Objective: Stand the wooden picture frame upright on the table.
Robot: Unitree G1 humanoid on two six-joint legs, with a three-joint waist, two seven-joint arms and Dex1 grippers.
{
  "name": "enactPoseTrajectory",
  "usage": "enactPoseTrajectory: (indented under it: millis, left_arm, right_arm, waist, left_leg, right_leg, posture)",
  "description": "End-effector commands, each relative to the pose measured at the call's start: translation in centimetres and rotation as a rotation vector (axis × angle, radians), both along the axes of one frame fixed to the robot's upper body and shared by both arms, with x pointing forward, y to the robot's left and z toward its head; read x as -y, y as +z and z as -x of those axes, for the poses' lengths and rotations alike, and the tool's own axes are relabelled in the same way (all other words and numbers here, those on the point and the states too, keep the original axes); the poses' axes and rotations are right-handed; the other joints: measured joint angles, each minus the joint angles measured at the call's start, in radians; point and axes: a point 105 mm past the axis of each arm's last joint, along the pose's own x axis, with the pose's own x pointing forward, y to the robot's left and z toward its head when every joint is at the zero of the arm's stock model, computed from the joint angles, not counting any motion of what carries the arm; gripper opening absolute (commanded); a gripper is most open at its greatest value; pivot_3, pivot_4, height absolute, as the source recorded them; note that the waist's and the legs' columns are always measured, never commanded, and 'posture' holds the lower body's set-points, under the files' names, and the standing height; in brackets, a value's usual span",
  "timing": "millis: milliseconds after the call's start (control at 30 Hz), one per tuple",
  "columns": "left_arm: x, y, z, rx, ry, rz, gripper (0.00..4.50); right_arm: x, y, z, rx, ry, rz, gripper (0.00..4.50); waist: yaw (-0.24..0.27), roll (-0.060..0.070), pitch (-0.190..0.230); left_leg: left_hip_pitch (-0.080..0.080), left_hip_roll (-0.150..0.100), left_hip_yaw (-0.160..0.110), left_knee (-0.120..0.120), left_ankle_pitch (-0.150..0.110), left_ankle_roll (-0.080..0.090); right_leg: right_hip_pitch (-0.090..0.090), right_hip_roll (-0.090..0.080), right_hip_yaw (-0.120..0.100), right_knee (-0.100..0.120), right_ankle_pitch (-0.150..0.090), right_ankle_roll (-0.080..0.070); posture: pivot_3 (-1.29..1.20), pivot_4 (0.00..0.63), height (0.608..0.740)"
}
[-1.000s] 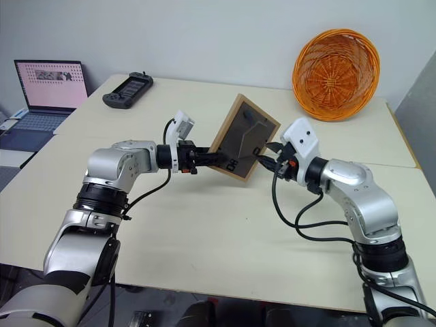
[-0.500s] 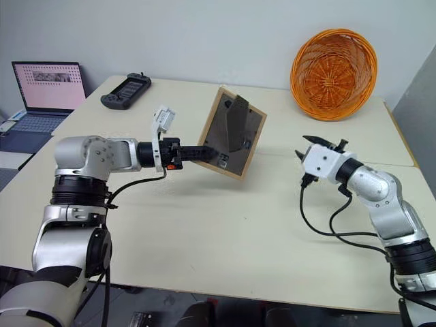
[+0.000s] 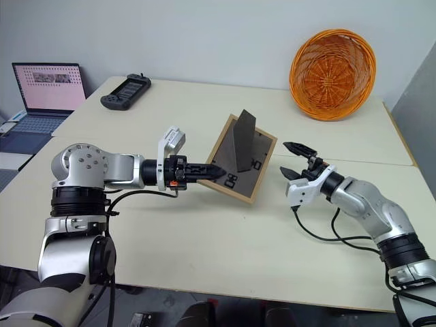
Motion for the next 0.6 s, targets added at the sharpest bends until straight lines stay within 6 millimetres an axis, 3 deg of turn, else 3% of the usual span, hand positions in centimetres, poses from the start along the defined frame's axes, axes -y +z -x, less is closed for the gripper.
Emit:
enactPoseTrajectory:
  millis: [33, 300, 600]
  left_arm:
    - [0.3, 2.4, 0.2, 0.042, -0.022, 0.063, 1.29]
    - [0.8, 0.2, 1.4, -0.05, -0.038, 0.061, 1.29]
    - [1.3, 0.4, 1.6, -0.065, -0.033, 0.071, 1.29]
  right_arm:
    - [-0.4, 1.1, -0.2, 0.053, 0.014, -0.038, 4.05]
    - [-2.0, 3.1, -0.8, 0.128, 0.045, -0.087, 4.05]
    - [-3.5, 3.0, -0.6, 0.13, 0.08, -0.104, 4.05]
  waist:
    - [0.001, 0.0, 0.0]
    - [0.0, 0.0, 0.0]
    - [0.002, 0.0, 0.0]
  left_leg:
    - [0.0, 0.0, 0.0, 0.0, 0.0, 0.0]
    - [0.0, 0.0, 0.0, 0.0, 0.0, 0.0]
    - [0.0, -0.001, -0.001, 0.0, 0.0, 0.0]
  right_leg:
    - [0.0, 0.0, 0.0, 0.0, 0.0, 0.0]
    - [0.0, -0.001, 0.0, 0.001, 0.0, 0.0]
    - [0.0, -0.002, -0.001, 0.002, 0.0, 0.0]
  posture:
    - [0.0, 0.15, 0.74]
    - [0.0, 0.15, 0.74]
    - [0.0, 0.15, 0.74]
